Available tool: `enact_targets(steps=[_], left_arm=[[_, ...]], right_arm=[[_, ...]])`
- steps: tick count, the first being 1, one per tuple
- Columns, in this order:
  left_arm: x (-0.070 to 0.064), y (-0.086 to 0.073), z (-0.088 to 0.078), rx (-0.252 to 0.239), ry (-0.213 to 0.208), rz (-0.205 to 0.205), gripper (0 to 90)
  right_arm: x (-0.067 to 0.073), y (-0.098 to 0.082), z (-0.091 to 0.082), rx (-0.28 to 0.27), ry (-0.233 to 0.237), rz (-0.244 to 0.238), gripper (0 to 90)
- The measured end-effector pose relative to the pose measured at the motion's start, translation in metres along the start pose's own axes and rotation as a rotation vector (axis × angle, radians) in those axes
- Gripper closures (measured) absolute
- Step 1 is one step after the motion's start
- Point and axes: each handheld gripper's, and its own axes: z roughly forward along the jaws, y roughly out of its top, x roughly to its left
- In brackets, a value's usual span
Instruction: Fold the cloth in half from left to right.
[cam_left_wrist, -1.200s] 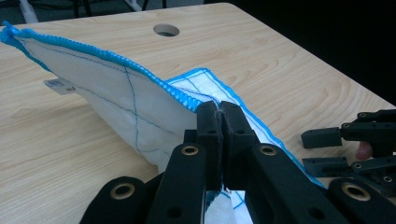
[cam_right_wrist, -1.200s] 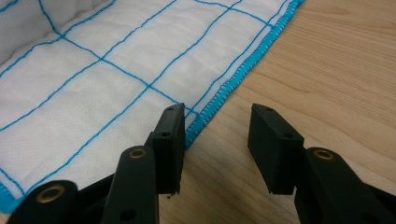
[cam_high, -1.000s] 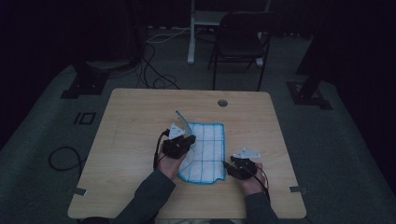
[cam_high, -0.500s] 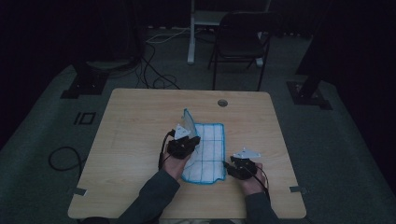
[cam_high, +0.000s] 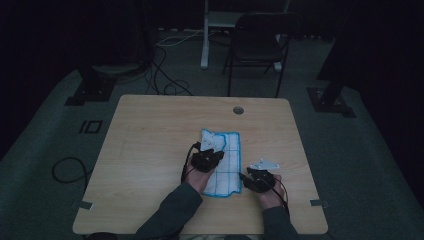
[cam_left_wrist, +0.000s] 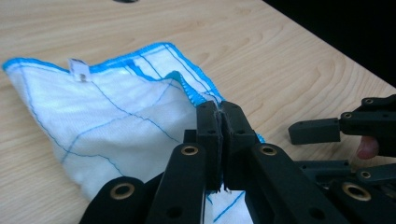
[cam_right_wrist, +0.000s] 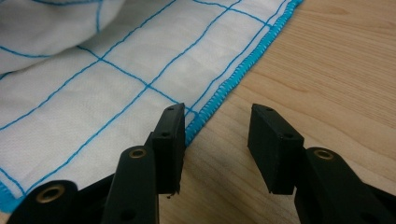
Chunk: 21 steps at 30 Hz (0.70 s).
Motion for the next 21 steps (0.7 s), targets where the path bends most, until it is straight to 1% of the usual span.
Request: enact_targets(steps=[2, 3, 4, 5, 6, 7, 8, 12, 14, 15, 18, 19, 21], left_arm=[[-0.001, 0.0, 0.001, 0.005, -0.006, -0.002, 87.1], [-0.002, 0.0, 0.0, 0.002, -0.019, -0.001, 85.9], [-0.002, 0.0, 0.0, 0.002, -0.019, -0.001, 83.1], [-0.003, 0.0, -0.002, -0.003, -0.034, -0.004, 80.3], [-0.003, 0.002, -0.004, -0.007, -0.05, -0.001, 80.3], [-0.006, 0.005, -0.013, -0.03, -0.076, 0.007, 76.9], [-0.006, 0.005, -0.013, -0.03, -0.076, 0.007, 75.9], [-0.008, 0.011, -0.038, -0.089, -0.091, 0.019, 73.9], [-0.006, 0.012, -0.05, -0.107, -0.085, 0.03, 72.8], [-0.004, 0.011, -0.055, -0.112, -0.075, 0.035, 72.2], [0.005, 0.005, -0.067, -0.126, -0.032, 0.031, 70.3], [0.009, 0.003, -0.069, -0.125, -0.012, 0.03, 70.2], [0.018, 0.0, -0.072, -0.116, 0.01, 0.027, 69.4]], right_arm=[[0.0, 0.0, 0.0, 0.0, 0.0, 0.0, 56.6], [0.0, 0.0, 0.0, 0.0, 0.0, 0.0, 56.7], [0.0, 0.0, 0.0, 0.0, 0.0, 0.0, 56.7], [0.0, 0.0, 0.0, -0.001, -0.001, 0.0, 56.7], [0.0, 0.0, 0.0, -0.001, -0.001, 0.0, 56.7], [0.0, 0.0, 0.0, -0.002, -0.001, 0.001, 56.7], [0.0, 0.0, 0.0, -0.002, -0.001, 0.001, 56.7], [0.0, 0.0, -0.001, -0.002, -0.001, 0.005, 56.7], [0.0, 0.0, -0.001, -0.002, -0.002, 0.001, 56.7], [0.0, 0.0, -0.001, -0.003, -0.003, 0.0, 56.7], [0.0, 0.0, -0.001, -0.002, -0.003, 0.003, 56.6], [0.0, 0.0, -0.001, -0.003, -0.003, 0.001, 56.7], [0.0, 0.0, -0.001, -0.001, -0.004, 0.002, 56.7]])
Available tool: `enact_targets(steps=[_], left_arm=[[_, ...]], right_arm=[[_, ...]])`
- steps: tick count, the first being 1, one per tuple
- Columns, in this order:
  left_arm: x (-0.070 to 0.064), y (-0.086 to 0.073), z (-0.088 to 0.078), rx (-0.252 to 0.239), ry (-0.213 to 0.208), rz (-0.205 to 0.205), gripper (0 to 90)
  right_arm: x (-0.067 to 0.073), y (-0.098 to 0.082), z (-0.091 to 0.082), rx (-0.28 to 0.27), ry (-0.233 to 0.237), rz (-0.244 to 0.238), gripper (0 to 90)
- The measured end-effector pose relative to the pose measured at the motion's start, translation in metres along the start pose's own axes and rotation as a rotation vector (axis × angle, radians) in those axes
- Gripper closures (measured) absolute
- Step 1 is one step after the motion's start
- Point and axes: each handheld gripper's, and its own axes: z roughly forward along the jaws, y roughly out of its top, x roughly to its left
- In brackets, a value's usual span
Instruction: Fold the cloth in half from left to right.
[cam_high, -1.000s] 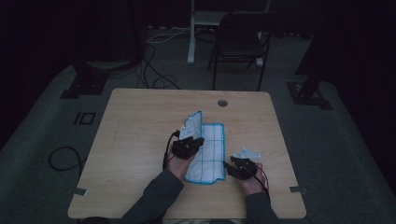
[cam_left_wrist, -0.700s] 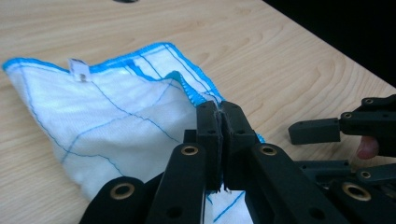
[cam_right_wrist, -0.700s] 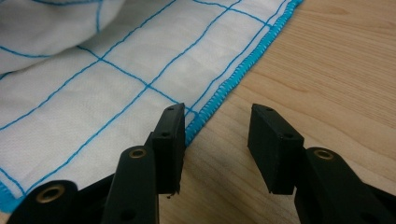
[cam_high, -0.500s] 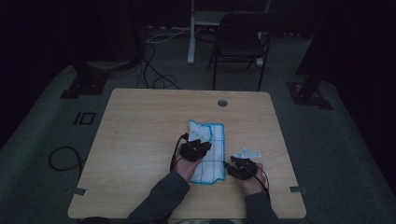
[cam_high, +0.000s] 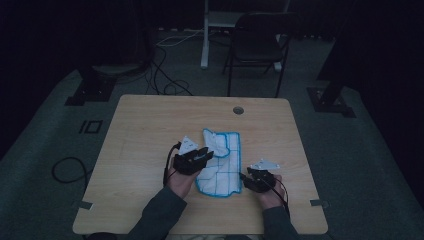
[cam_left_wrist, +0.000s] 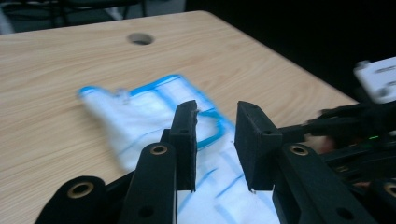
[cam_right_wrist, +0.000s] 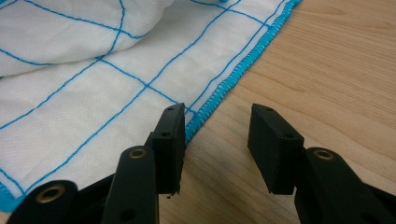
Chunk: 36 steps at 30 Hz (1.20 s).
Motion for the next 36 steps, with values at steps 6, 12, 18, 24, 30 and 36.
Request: enact_targets(steps=[6, 12, 18, 24, 30, 36], left_arm=[[0.027, -0.011, -0.002, 0.009, 0.048, -0.033, 64.0], [0.044, -0.026, 0.005, 0.041, 0.07, -0.066, 57.4], [0.054, -0.04, 0.017, 0.075, 0.05, -0.116, 53.7], [0.058, -0.047, 0.022, 0.094, 0.022, -0.159, 51.1], [0.059, -0.053, 0.03, 0.127, -0.008, -0.187, 51.1], [0.051, -0.055, 0.034, 0.149, -0.042, -0.176, 67.6]], right_arm=[[0.0, 0.0, 0.0, 0.003, 0.0, 0.001, 56.6], [0.001, 0.0, 0.0, 0.002, -0.001, -0.002, 56.7], [0.001, 0.0, 0.0, 0.001, -0.002, -0.003, 56.6], [0.0, 0.0, 0.0, 0.006, -0.007, 0.001, 56.6], [-0.001, 0.0, 0.0, 0.007, -0.01, 0.006, 56.7], [-0.001, 0.0, 0.0, 0.009, -0.014, 0.01, 56.7]])
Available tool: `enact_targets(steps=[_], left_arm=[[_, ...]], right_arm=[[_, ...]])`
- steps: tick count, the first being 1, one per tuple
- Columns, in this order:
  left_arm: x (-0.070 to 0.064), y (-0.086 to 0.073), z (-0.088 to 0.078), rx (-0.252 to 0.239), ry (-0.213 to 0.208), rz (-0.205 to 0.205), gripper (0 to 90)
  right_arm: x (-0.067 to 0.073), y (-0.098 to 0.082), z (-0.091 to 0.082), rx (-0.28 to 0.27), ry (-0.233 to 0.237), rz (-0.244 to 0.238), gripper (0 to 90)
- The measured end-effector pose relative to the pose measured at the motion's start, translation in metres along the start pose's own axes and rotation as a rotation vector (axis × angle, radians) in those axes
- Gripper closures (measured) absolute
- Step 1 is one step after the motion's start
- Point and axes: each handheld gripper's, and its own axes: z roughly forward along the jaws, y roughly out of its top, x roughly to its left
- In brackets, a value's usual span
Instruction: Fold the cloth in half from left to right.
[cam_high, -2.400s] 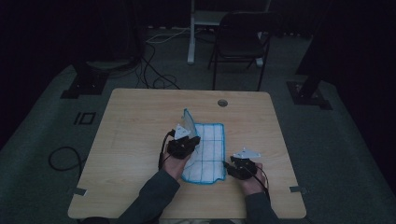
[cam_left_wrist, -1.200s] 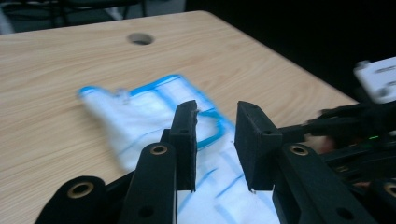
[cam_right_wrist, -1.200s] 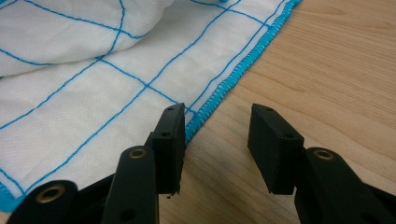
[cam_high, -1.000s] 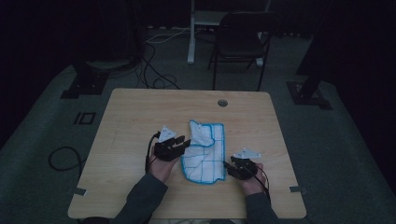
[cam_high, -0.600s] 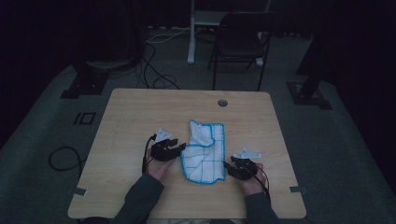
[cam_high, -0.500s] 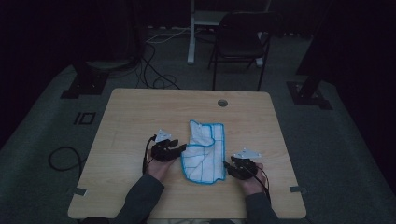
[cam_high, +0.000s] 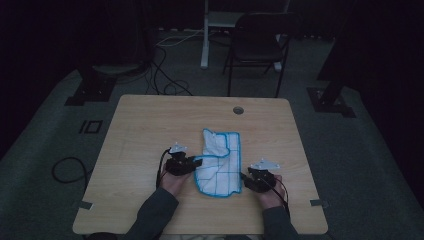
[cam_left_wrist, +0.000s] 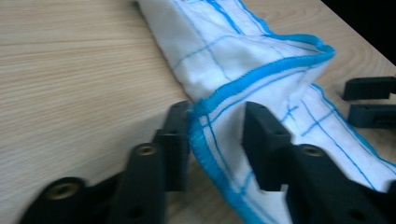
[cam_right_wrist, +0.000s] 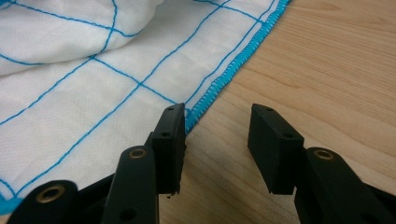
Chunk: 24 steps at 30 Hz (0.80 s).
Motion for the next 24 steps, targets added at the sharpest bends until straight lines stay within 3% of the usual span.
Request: enact_targets(steps=[6, 14, 24], left_arm=[[-0.014, 0.007, -0.006, -0.021, -0.014, 0.058, 85.3], [-0.031, 0.014, -0.012, -0.039, -0.033, 0.101, 86.8], [-0.064, 0.018, -0.01, -0.045, -0.09, 0.153, 86.9]], right_arm=[[0.0, 0.0, 0.0, 0.001, -0.001, 0.0, 56.6], [0.0, 0.0, 0.0, 0.0, -0.002, 0.001, 56.7], [0.0, 0.0, 0.0, 0.0, 0.0, 0.001, 56.1]])
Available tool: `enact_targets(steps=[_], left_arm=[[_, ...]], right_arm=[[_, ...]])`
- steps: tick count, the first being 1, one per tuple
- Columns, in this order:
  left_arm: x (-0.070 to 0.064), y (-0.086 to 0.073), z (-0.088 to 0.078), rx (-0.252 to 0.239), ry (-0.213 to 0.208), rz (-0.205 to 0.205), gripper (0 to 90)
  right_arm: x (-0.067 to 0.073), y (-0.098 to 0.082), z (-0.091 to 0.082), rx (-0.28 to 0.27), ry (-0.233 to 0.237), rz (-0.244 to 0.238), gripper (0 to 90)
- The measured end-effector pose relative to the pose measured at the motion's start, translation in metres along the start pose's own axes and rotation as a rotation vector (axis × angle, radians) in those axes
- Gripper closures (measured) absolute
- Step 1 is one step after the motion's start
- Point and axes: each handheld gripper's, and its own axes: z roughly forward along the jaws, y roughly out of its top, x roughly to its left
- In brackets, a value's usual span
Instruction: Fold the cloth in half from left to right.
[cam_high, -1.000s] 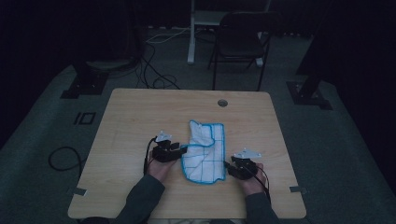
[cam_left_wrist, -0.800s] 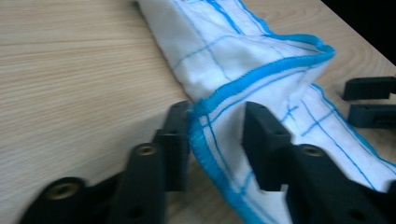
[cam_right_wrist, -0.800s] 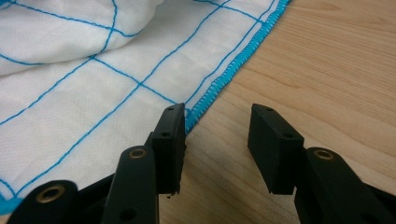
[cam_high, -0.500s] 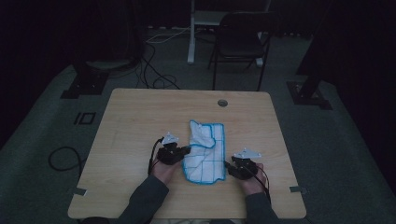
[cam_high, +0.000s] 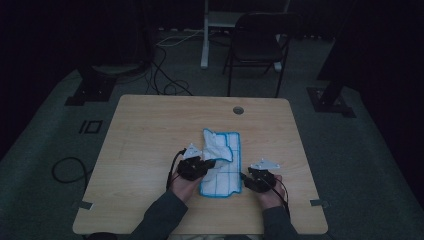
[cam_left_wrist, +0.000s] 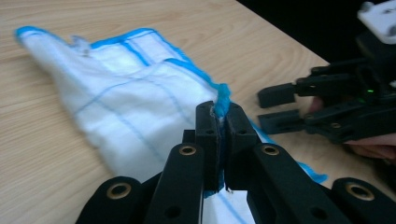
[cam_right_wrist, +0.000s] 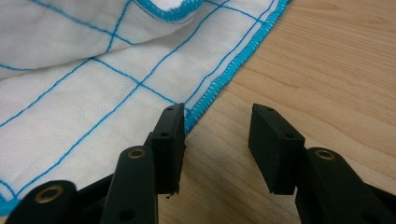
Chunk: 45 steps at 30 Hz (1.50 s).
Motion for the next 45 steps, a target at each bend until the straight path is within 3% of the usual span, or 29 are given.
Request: enact_targets(steps=[3, 9, 18, 21, 28, 31, 42, 45], left_arm=[[-0.013, -0.003, 0.011, 0.023, -0.031, 0.031, 86.9], [-0.027, -0.009, 0.027, 0.048, -0.065, 0.054, 86.9], [-0.045, -0.012, 0.033, 0.045, -0.106, 0.088, 86.9], [-0.051, -0.015, 0.037, 0.053, -0.124, 0.118, 86.9], [-0.054, -0.025, 0.055, 0.107, -0.11, 0.14, 86.8], [-0.059, -0.031, 0.064, 0.163, -0.081, 0.163, 86.7], [-0.072, -0.034, 0.059, 0.144, -0.084, 0.224, 86.0], [-0.074, -0.039, 0.062, 0.174, -0.091, 0.248, 85.4]], right_arm=[[0.0, 0.0, 0.0, 0.0, -0.001, 0.0, 56.0], [-0.001, 0.0, -0.001, -0.005, -0.002, 0.001, 55.9], [-0.001, 0.0, 0.0, 0.001, -0.002, 0.004, 55.8], [-0.002, 0.0, 0.0, 0.002, 0.001, 0.012, 55.8], [-0.002, 0.0, 0.0, 0.0, 0.004, 0.015, 55.7], [-0.002, 0.0, 0.0, -0.001, 0.006, 0.016, 55.6], [-0.003, 0.0, 0.0, -0.004, 0.008, 0.028, 55.6], [-0.003, 0.0, 0.0, -0.002, 0.006, 0.027, 55.6]])
